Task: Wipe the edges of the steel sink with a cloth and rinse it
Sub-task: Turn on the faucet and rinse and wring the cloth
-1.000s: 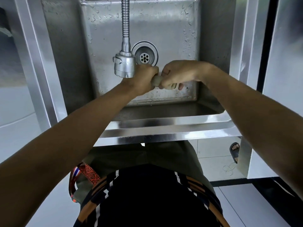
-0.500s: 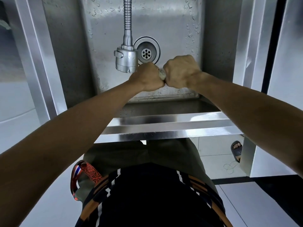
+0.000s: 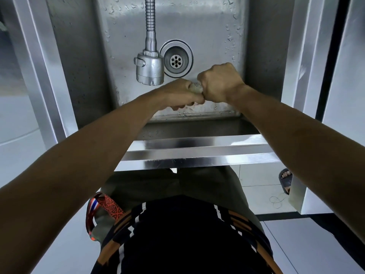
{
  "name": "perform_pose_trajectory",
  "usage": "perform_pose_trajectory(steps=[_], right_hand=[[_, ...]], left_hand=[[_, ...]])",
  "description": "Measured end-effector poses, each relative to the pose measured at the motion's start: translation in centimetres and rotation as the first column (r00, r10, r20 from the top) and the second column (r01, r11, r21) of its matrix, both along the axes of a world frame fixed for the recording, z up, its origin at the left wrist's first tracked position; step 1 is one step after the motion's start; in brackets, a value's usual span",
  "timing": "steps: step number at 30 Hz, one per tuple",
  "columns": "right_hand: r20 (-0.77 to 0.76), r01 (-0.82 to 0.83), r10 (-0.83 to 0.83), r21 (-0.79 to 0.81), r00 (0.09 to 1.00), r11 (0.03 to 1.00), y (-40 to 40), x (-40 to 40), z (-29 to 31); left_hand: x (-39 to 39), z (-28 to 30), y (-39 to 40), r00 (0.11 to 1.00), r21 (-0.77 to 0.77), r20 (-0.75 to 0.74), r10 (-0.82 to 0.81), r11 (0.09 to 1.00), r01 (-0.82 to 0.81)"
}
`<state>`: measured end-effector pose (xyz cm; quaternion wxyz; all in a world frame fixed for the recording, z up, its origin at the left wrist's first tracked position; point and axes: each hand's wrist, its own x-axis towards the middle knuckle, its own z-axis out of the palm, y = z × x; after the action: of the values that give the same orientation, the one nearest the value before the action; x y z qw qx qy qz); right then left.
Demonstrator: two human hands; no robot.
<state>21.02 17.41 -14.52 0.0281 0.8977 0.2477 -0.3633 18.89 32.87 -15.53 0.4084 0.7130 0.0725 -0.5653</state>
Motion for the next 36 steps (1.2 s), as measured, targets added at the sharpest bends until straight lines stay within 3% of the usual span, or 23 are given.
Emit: perform_pose_trajectory(steps=[4, 6, 9, 12, 13, 15, 16, 17, 20, 23, 26, 31, 34, 36], right_hand=[[-0.306, 0.235, -0.208, 0.053, 0.929, 0.971, -1.5, 1.4, 1.1], [-0.432, 0.378, -0.279, 0.163, 0.858, 0.911, -2.2, 1.3, 2.3], [-0.484, 0.555, -0.37, 0.322, 0.793, 0.767, -2.8, 0.8, 3.4], [-0.558, 0.757, -0.535, 0.307, 0.634, 0.577, -2.7, -0.3, 3.4], [-0.589, 0.832, -0.6, 0.271, 0.541, 0.484, -2.3, -0.7, 3.2], [-0.695, 0.969, -0.677, 0.135, 0.242, 0.207, -1.4, -1.2, 2.4], [-0.725, 0.993, -0.678, 0.072, 0.118, 0.095, -1.0, -1.4, 2.1], [-0.733, 0.998, -0.677, 0.046, 0.058, 0.036, -0.8, -1.5, 1.8], [-0.754, 0.986, -0.637, 0.146, 0.163, 0.08, -0.9, -1.3, 1.8], [-0.931, 0.99, -0.351, 0.128, 0.103, -0.05, -1.8, -0.8, 2.5], [-0.979, 0.996, -0.191, 0.075, 0.065, -0.041, -2.8, -0.9, 2.4], [-0.888, 0.975, -0.445, 0.187, 0.118, -0.116, -1.8, -1.4, 1.7], [-0.84, 0.954, -0.525, 0.254, 0.136, -0.16, -1.5, -1.6, 2.1], [-0.78, 0.932, -0.617, 0.292, 0.104, -0.213, -1.7, -1.6, 2.5]], left_hand=[[0.4, 1.0, 1.8, 0.939, -0.125, -0.289, 0.188, 0.965, -0.232], [0.1, 1.1, 3.0, 0.926, -0.173, -0.301, 0.23, 0.941, -0.291], [-0.6, 0.7, 4.4, 0.904, -0.237, -0.308, 0.297, 0.896, -0.376], [-1.3, -0.4, 4.3, 0.902, -0.248, -0.053, 0.429, 0.869, -0.428], [-1.6, -0.7, 4.0, 0.885, -0.235, 0.094, 0.457, 0.874, -0.426], [-2.0, -0.6, 3.0, 0.851, -0.16, 0.342, 0.398, 0.917, -0.365], [-2.1, -0.4, 2.5, 0.855, -0.1, 0.389, 0.342, 0.939, -0.33], [-2.2, -0.3, 2.1, 0.874, -0.046, 0.381, 0.303, 0.95, -0.309], [-1.9, 0.0, 2.2, 0.918, -0.019, 0.202, 0.342, 0.938, -0.345], [-1.2, 0.9, 2.8, 0.911, -0.15, 0.125, 0.392, 0.915, -0.374], [-0.9, 1.0, 3.9, 0.854, -0.224, 0.074, 0.515, 0.843, -0.489], [-0.4, 1.2, 2.8, 0.792, -0.249, -0.01, 0.61, 0.766, -0.593], [-0.3, 1.0, 1.8, 0.687, -0.294, -0.064, 0.724, 0.644, -0.706], [-0.8, 0.2, 1.9, 0.609, -0.314, -0.009, 0.793, 0.576, -0.755]])
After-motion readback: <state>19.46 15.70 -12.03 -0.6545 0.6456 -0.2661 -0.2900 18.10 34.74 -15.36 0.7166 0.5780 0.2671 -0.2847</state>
